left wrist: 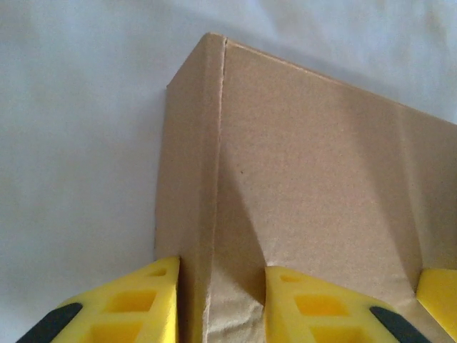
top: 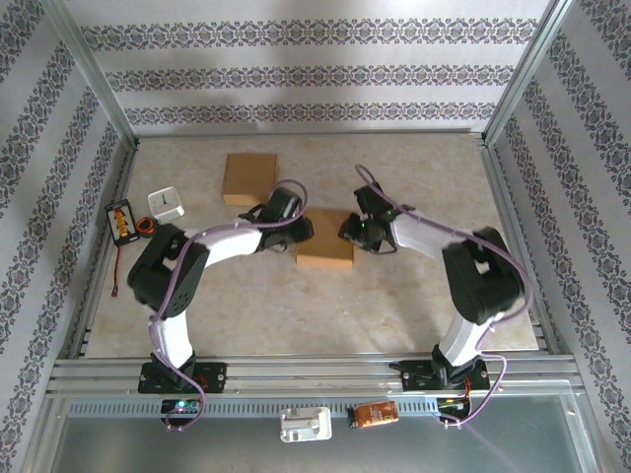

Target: Fold the paper box

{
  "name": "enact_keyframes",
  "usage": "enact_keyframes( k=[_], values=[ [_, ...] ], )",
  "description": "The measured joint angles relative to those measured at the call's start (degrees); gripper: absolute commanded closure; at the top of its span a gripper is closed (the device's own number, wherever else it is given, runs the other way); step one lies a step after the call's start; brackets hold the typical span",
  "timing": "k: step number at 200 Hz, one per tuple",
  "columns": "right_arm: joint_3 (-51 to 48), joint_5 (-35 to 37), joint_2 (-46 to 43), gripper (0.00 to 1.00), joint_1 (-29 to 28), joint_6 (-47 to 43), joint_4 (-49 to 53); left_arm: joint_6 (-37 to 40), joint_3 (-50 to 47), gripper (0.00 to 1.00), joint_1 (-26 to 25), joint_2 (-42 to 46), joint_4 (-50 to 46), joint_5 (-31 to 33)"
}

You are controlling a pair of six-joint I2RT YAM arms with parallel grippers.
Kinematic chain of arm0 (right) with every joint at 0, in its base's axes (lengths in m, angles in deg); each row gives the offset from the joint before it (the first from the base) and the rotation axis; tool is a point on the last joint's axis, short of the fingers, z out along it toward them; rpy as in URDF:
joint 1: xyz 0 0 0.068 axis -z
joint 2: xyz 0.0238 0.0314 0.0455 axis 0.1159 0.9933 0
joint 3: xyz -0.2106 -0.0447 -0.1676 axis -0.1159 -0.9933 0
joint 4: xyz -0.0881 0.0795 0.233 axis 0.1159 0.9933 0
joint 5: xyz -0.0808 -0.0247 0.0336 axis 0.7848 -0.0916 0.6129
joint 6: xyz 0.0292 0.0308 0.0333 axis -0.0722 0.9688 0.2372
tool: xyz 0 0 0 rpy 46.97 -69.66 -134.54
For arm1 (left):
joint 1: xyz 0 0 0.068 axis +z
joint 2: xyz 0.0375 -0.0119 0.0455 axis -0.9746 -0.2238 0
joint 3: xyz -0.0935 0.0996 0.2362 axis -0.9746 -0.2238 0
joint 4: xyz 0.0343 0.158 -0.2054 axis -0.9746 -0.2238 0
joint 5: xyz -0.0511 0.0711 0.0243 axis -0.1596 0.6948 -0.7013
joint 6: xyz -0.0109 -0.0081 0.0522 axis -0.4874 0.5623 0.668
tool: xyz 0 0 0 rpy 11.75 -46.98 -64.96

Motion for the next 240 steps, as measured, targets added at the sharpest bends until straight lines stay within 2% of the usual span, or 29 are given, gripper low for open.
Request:
enact_keyframes(
  k=[56,85,101,122,150,183,210,240],
  values=[
    [27.63,2.03,20.65,0.64,5.79,-4.85,-0.22,4.87,26.71,0.71,7.17,-19.78,1.14,1.66],
    [37.99,2.27,27.15,0.57,6.80,-6.58,2.40,5.81,36.09,0.69,8.55,-25.79,-0.13,2.12],
    [43.47,2.29,30.14,0.56,6.91,-7.65,5.18,5.88,39.28,0.64,8.87,-27.45,-1.75,2.43],
    [49.42,2.01,32.89,0.50,6.88,-9.07,9.68,5.66,40.44,0.54,8.98,-27.91,-2.82,3.17],
    [51.82,0.68,33.38,0.40,6.71,-10.73,13.68,5.51,40.68,0.46,8.87,-27.91,-3.61,2.71],
    [56.00,0.17,33.20,0.20,6.64,-13.16,19.28,5.75,40.15,0.36,8.57,-27.19,-4.17,1.60],
    [57.53,-0.33,30.64,0.02,6.80,-16.87,22.64,7.41,38.40,0.19,7.43,-24.13,-6.12,0.42],
    [57.27,-1.40,23.23,0.02,7.89,-21.49,25.55,10.32,33.35,0.07,6.93,-16.72,-6.58,-0.76]
  ],
)
